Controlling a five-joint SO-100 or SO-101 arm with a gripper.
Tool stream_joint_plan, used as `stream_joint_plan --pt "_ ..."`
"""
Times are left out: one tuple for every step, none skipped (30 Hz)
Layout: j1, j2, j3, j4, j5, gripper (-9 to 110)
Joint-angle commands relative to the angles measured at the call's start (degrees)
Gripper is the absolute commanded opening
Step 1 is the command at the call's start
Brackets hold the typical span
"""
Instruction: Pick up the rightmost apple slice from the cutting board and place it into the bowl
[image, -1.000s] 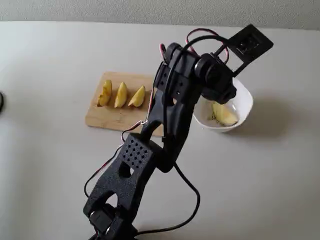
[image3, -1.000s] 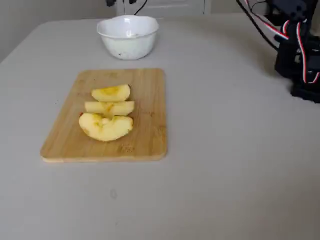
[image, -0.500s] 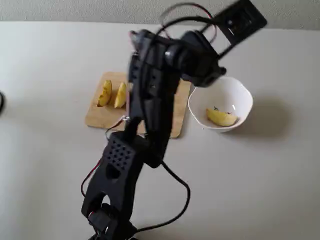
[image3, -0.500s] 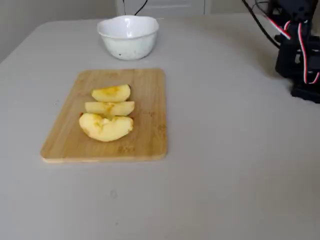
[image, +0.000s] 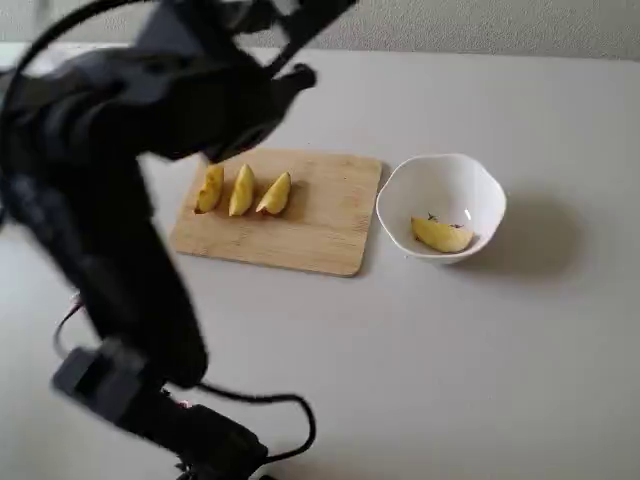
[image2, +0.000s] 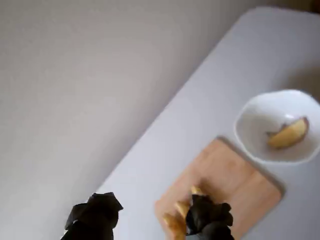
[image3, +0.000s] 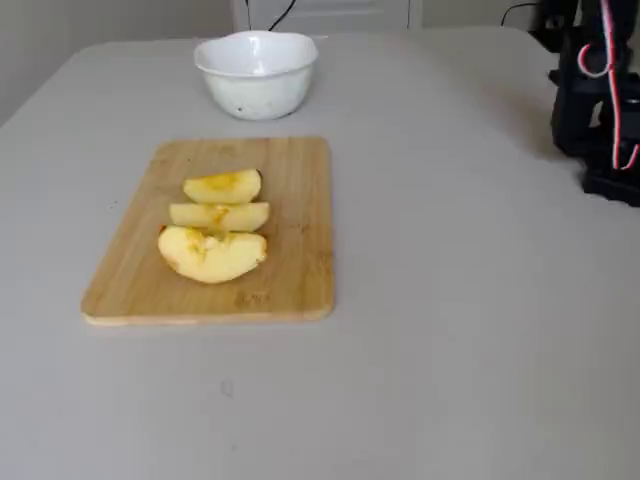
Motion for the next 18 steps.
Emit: stream_joint_plan --pt "-2.29 25.4 20.3 1.93 11.43 16" --pt "-3.34 29.27 24.52 1.85 13.18 14" --pt "-4.39 32.61 28.39 1.67 14.59 13" --pt "-5.36 35.6 31.73 1.67 16.96 9" --pt "-6.42 38.58 35.16 1.67 19.16 6" --pt "-7.29 41.22 38.41 1.67 21.62 2" --pt "-8.35 43.51 41.66 1.67 23.64 0" --pt "-9.49 45.7 45.18 1.49 24.87 0" --pt "-10.02 47.9 49.22 0.7 26.63 0" --pt "-10.28 50.62 54.05 -0.97 28.65 0" --pt "-10.81 53.7 60.03 -3.78 29.44 0" --pt "-11.07 57.04 66.53 -6.86 29.62 0" --pt "-11.25 60.47 72.77 -9.84 29.71 0" --pt "-11.51 63.9 79.19 -12.74 29.71 0" --pt "-11.51 67.24 85.43 -15.73 29.53 0" --pt "-11.51 70.31 90.88 -17.93 29.09 0" --pt "-11.51 72.95 95.62 -19.6 28.74 0" --pt "-11.43 74.79 99.76 -20.83 28.74 0"
